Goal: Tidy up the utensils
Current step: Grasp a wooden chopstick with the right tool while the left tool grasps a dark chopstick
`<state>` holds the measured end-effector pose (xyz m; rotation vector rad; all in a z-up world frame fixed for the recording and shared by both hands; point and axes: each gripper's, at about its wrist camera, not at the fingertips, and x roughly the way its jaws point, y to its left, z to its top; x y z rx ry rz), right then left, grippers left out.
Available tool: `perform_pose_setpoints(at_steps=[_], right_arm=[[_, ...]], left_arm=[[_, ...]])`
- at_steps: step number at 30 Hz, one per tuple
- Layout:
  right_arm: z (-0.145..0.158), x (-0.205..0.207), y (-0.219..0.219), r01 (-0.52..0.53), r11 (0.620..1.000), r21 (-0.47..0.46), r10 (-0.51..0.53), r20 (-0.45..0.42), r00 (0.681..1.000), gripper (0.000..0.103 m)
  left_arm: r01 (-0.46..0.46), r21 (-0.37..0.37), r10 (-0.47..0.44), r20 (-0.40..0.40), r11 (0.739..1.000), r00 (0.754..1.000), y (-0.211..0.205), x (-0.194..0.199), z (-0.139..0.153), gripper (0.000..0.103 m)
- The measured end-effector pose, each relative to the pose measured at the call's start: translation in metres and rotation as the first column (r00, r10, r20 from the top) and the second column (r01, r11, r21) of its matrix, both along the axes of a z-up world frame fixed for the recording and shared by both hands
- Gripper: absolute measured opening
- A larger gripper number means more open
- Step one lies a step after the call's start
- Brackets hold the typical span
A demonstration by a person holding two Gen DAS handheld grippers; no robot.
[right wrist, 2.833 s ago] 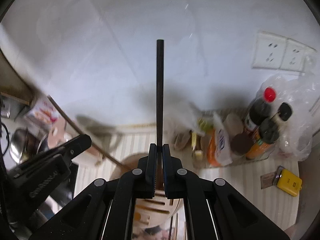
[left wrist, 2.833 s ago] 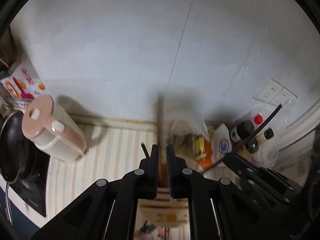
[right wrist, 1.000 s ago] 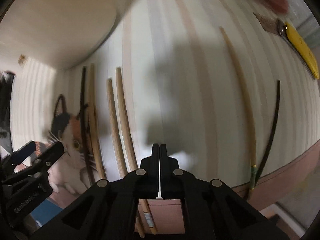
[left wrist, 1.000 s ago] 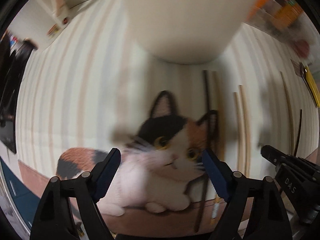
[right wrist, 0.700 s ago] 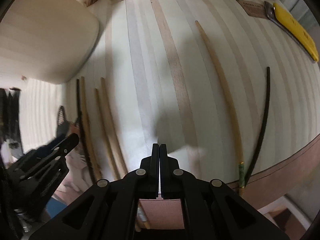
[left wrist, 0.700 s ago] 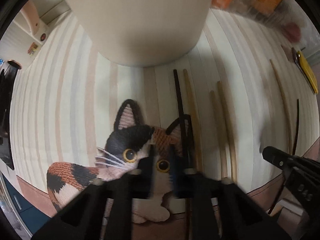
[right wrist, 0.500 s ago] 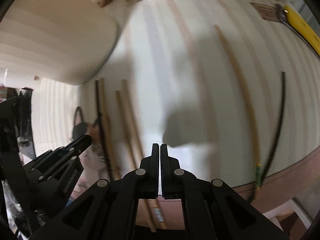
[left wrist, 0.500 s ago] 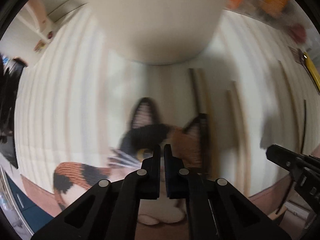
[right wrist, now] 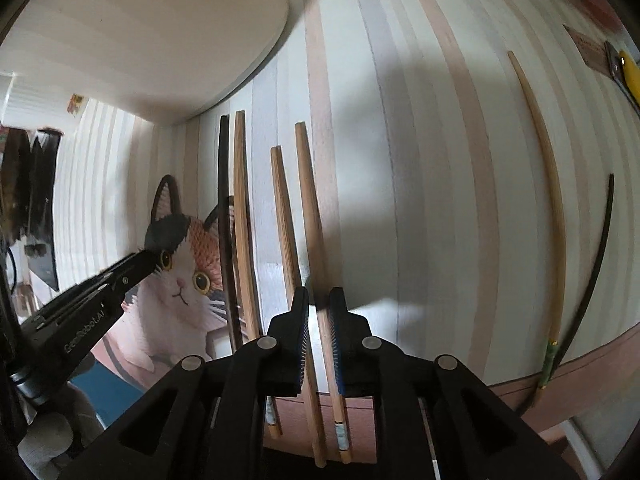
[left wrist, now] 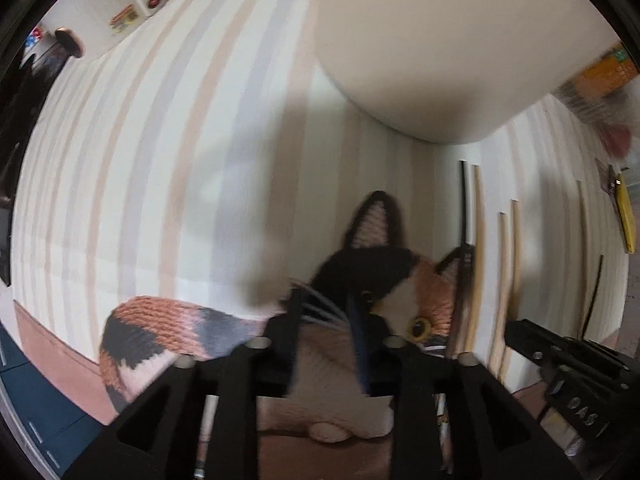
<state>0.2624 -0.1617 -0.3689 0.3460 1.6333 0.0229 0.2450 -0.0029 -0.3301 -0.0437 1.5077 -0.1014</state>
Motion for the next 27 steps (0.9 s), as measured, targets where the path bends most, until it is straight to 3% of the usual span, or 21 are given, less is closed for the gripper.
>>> perform_pose_setpoints(at_steps=[3, 7, 12, 16, 20, 22, 23, 24, 27], right_arm=[[-0.007, 0.004, 0.016, -0.027, 0.999, -0.041, 0.026, -0.009, 1.000, 0.006], [-0.013, 0.000, 0.021, -0.020, 0.994, -0.110, 0.018, -0.017, 1.000, 0.005], [-0.021, -0.003, 0.004, 0.074, 0.993, -0.094, -0.078, -0.033, 0.996, 0.005], [-0.026, -0.007, -0.002, 0.121, 0.989, -0.084, -0.125, -0.037, 0.991, 0.006], [-0.030, -0.008, 0.002, 0.136, 0.987, -0.086, -0.139, -0.029, 0.990, 0.006], [-0.030, -0.011, 0.003, 0.137, 0.987, -0.089, -0.140, -0.025, 0.990, 0.006], [-0.030, -0.011, 0.003, 0.139, 0.986, -0.088, -0.142, -0.025, 0.990, 0.006], [-0.032, -0.010, 0.005, 0.144, 0.986, -0.084, -0.147, -0.024, 0.989, 0.006], [-0.028, -0.018, -0.019, 0.155, 0.985, -0.072, -0.157, -0.021, 0.987, 0.006]], left_arm=[[0.012, 0.006, -0.012, -0.014, 1.000, 1.000, -0.008, -0.001, 0.000, 0.040], [0.034, -0.084, -0.036, -0.019, 0.996, 0.999, -0.032, 0.003, 0.009, 0.040], [0.095, -0.120, -0.101, -0.047, 0.988, 0.994, -0.058, -0.001, 0.000, 0.040], [0.148, -0.078, -0.151, -0.031, 0.986, 0.988, -0.083, 0.003, -0.002, 0.043], [0.225, 0.013, -0.225, 0.002, 0.974, 0.974, -0.108, -0.002, -0.006, 0.042], [0.242, 0.045, -0.244, 0.022, 0.969, 0.970, -0.123, -0.005, -0.007, 0.035], [0.244, 0.067, -0.247, 0.031, 0.967, 0.969, -0.123, -0.006, -0.007, 0.016], [0.239, 0.071, -0.242, 0.034, 0.968, 0.970, -0.125, -0.010, -0.007, 0.011], [0.176, 0.032, -0.177, 0.019, 0.984, 0.984, -0.098, -0.008, -0.007, 0.010]])
